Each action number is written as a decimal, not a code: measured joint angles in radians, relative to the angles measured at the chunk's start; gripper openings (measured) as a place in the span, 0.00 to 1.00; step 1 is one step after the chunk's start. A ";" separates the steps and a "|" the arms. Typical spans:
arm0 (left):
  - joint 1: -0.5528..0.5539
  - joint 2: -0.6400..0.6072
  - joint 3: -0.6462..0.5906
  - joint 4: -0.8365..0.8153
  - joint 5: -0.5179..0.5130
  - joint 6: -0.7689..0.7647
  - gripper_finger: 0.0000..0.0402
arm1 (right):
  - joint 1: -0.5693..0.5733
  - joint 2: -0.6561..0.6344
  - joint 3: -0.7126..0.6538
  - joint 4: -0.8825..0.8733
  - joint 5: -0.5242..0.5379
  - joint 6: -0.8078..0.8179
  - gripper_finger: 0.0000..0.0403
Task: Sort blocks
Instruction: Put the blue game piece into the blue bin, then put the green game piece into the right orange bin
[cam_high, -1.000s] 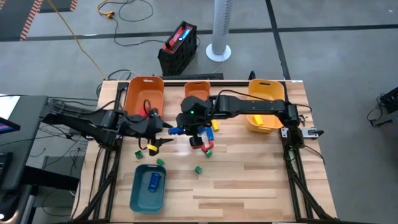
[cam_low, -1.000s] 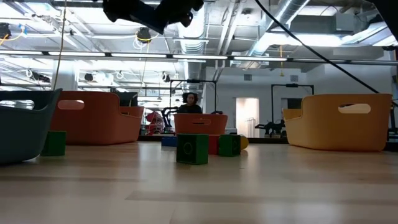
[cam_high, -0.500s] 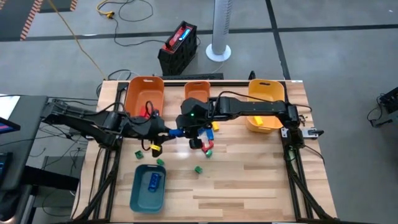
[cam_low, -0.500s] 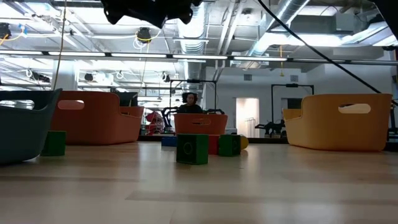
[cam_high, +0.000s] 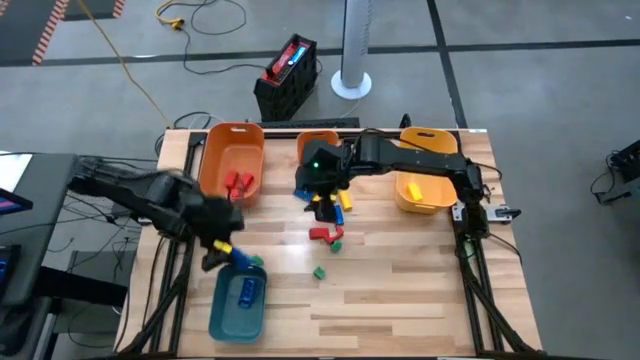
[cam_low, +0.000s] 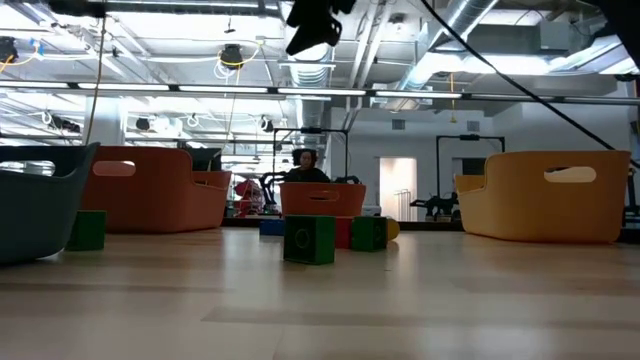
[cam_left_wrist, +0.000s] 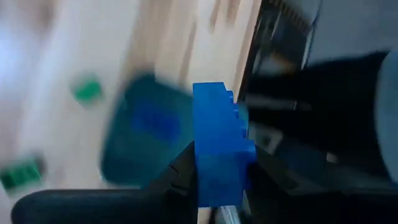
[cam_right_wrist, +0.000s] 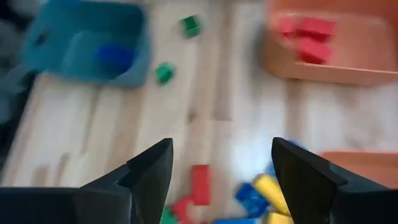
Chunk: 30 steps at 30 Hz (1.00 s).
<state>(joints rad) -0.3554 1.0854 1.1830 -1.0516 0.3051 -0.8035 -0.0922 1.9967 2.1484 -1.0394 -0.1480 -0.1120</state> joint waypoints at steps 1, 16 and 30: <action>-0.035 0.015 -0.008 -0.010 0.011 -0.029 0.20 | -0.007 0.002 0.000 0.011 0.021 0.016 0.70; -0.299 0.097 -0.367 0.361 -0.021 -0.435 0.20 | -0.007 0.007 -0.023 0.106 0.044 0.086 0.70; -0.286 0.062 -0.365 0.390 -0.041 -0.523 0.62 | 0.027 0.006 -0.023 0.095 0.044 0.108 0.70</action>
<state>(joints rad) -0.6414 1.1476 0.8178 -0.6619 0.2641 -1.3262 -0.0650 2.0026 2.1250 -0.9443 -0.1040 -0.0040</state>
